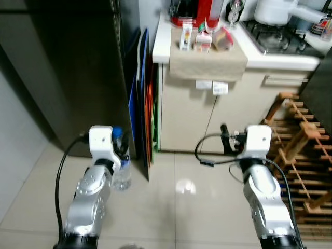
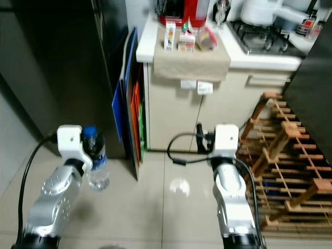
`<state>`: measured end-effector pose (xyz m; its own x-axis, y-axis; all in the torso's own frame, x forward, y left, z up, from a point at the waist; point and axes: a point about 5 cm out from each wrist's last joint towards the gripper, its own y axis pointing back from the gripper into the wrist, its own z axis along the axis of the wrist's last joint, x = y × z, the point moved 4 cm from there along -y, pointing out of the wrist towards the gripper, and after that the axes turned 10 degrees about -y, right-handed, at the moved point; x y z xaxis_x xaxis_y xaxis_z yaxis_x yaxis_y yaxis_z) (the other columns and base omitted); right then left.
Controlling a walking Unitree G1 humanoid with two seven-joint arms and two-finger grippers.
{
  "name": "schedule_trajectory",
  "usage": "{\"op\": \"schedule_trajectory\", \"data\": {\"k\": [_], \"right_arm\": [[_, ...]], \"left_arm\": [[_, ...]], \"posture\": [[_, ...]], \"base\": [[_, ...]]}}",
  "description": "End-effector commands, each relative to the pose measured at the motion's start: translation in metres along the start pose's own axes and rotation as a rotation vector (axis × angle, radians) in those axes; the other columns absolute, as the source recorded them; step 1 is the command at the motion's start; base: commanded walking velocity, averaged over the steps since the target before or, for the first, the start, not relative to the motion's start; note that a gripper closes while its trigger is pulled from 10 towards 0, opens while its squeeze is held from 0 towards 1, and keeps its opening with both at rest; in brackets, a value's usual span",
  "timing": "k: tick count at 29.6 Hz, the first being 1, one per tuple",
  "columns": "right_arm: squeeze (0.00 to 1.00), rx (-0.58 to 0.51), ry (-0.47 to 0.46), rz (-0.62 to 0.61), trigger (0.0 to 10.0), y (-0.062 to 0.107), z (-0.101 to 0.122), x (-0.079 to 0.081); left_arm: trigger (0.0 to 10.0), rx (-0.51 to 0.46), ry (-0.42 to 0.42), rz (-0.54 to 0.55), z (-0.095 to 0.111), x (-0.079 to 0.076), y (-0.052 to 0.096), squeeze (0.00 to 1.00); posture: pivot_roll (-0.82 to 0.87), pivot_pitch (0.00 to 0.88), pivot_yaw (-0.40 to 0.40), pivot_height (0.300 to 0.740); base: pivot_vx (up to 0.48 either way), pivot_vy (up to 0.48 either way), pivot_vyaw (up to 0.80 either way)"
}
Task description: Restocking fridge
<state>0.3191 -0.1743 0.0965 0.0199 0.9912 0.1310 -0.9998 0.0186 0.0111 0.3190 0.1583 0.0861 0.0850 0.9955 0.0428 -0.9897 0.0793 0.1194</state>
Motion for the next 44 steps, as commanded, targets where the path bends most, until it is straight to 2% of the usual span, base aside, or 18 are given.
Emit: {"op": "schedule_trajectory", "data": {"k": [1,2,9,13,18,24,28,30,33,35,37,42,44], "right_arm": [[0.0,-0.041,0.01,0.015,10.0,-0.004,0.01,0.002],[0.0,-0.052,0.017,0.035,10.0,-0.009,0.013,0.006],[0.0,-0.074,0.025,0.054,10.0,-0.017,0.021,0.007],[0.0,-0.073,0.023,0.048,10.0,-0.017,0.02,0.006],[0.0,-0.071,0.008,0.075,10.0,-0.02,0.018,0.018],[0.0,-0.075,-0.004,0.095,10.0,-0.023,0.019,0.023],[0.0,-0.08,0.008,0.078,10.0,-0.025,0.019,0.015],[0.0,-0.087,0.002,0.042,10.0,-0.023,0.021,0.008],[0.0,-0.077,-0.004,0.007,10.0,-0.022,0.017,0.0],[0.0,-0.056,-0.054,-0.048,10.0,-0.023,0.014,-0.009],[0.0,-0.054,-0.062,-0.051,10.0,-0.025,0.015,-0.012],[0.0,-0.061,-0.025,-0.004,10.0,-0.034,0.022,-0.005],[0.0,-0.058,-0.02,0.009,10.0,-0.035,0.021,-0.001]], "left_arm": [[10.0,-0.131,-0.003,0.003,0.035,-0.002,-0.007,0.0],[10.0,-0.171,-0.011,-0.017,0.044,-0.006,-0.01,0.0],[10.0,-0.189,-0.016,-0.09,0.047,-0.023,-0.005,0.0],[10.0,-0.189,-0.012,-0.087,0.046,-0.023,-0.005,0.0],[10.0,-0.209,-0.021,-0.077,0.053,-0.016,-0.008,0.0],[10.0,-0.219,-0.05,-0.078,0.059,-0.012,-0.012,0.0],[10.0,-0.224,-0.046,-0.107,0.059,-0.021,-0.018,0.0],[10.0,-0.211,-0.012,-0.124,0.057,-0.027,-0.022,0.0],[10.0,-0.201,-0.031,-0.135,0.053,-0.035,-0.025,0.0],[10.0,-0.189,-0.043,-0.172,0.052,-0.047,-0.028,0.0],[10.0,-0.199,-0.026,-0.174,0.055,-0.048,-0.03,0.0],[10.0,-0.255,0.009,-0.17,0.069,-0.048,-0.029,0.0],[10.0,-0.255,0.003,-0.158,0.068,-0.049,-0.029,0.0]], "posture": [[-0.06,0.0,0.0,0.736],[-0.06,0.0,0.0,0.736],[-0.07,0.0,-0.002,0.736],[-0.07,0.0,-0.003,0.736],[-0.03,0.0,-0.018,0.736],[-0.03,0.0,-0.012,0.736],[-0.06,0.0,0.0,0.736],[-0.08,0.0,0.011,0.736],[-0.1,0.0,0.021,0.736],[-0.12,0.0,0.024,0.736],[-0.11,0.0,0.019,0.736],[-0.1,0.0,-0.01,0.736],[-0.08,0.0,-0.038,0.736]], "base": [[0.0,-0.48,0.0],[0.0,-0.48,0.0],[0.0,-0.48,0.0],[0.0,-0.48,0.0],[0.0,-0.48,0.0],[0.0,-0.48,0.0],[0.0,-0.48,0.0],[0.0,0.0,0.0],[0.0,0.0,0.0],[0.0,0.0,0.0],[0.0,0.0,0.0],[0.0,-0.096,0.0],[0.0,-0.472,0.0]]}}
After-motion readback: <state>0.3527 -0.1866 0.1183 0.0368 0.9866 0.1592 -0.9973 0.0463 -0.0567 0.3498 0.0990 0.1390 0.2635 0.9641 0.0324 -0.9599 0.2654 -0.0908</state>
